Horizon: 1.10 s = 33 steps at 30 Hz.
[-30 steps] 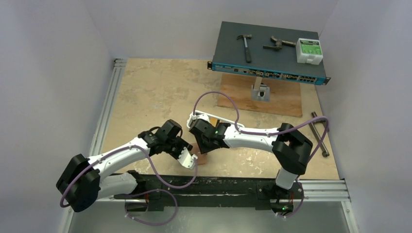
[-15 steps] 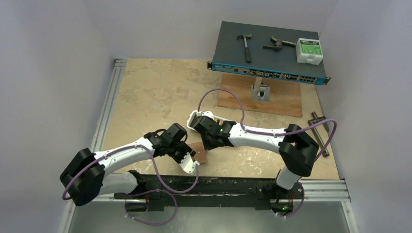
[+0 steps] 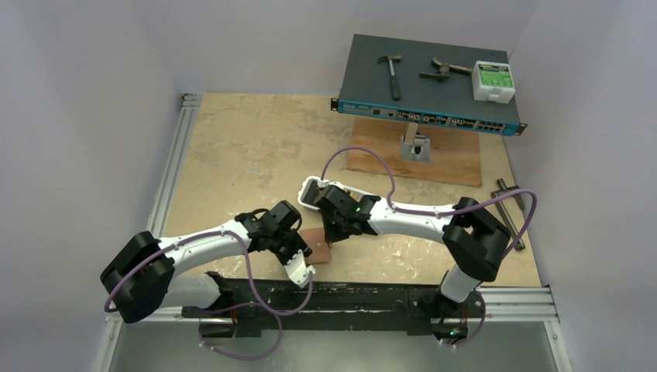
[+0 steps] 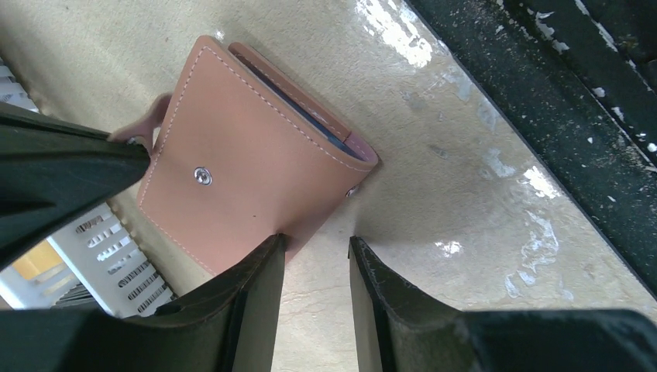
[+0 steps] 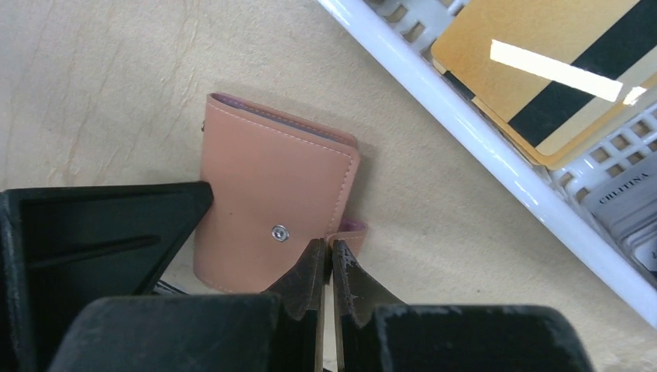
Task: Put the credit cards into the card holder
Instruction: Close the card holder at the center of the board.
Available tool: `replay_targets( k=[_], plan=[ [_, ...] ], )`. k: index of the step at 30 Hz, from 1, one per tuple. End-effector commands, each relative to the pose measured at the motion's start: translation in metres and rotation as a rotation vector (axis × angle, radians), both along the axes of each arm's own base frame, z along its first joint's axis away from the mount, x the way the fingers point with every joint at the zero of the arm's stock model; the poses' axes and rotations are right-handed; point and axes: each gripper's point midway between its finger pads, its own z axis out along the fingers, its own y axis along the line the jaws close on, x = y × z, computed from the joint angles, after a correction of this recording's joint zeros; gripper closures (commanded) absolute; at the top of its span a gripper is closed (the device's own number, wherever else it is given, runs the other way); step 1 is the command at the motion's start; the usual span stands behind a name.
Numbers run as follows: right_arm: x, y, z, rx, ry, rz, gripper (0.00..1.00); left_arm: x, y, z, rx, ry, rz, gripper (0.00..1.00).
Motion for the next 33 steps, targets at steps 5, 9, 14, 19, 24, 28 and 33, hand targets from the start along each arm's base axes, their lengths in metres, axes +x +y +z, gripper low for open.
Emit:
replay_targets(
  k=[5, 9, 14, 19, 24, 28, 33],
  plan=[
    [-0.005, 0.020, 0.005, 0.137, 0.047, -0.010, 1.00, 0.002, -0.016, -0.001, -0.043, -0.020, -0.063, 0.64],
    [-0.008, 0.024, -0.001, 0.160, 0.071, -0.006, 1.00, 0.002, -0.017, -0.002, -0.042, -0.020, -0.067, 0.65],
    [-0.007, 0.032, -0.006, 0.204, 0.100, -0.004, 1.00, 0.004, -0.017, -0.003, -0.040, -0.029, -0.062, 0.65],
    [-0.006, 0.031, -0.002, 0.225, 0.101, -0.006, 1.00, 0.004, -0.018, -0.002, -0.039, -0.025, -0.066, 0.65],
    [-0.006, 0.033, -0.008, 0.217, 0.119, 0.000, 1.00, 0.008, -0.027, 0.006, -0.063, -0.020, -0.057, 0.65],
    [-0.004, 0.030, -0.015, 0.191, 0.119, -0.011, 1.00, 0.006, -0.025, 0.004, -0.054, -0.015, -0.058, 0.65],
    [0.000, 0.024, -0.010, 0.161, 0.090, -0.021, 0.86, 0.002, -0.021, 0.003, -0.044, 0.002, -0.052, 0.66]
  ],
)
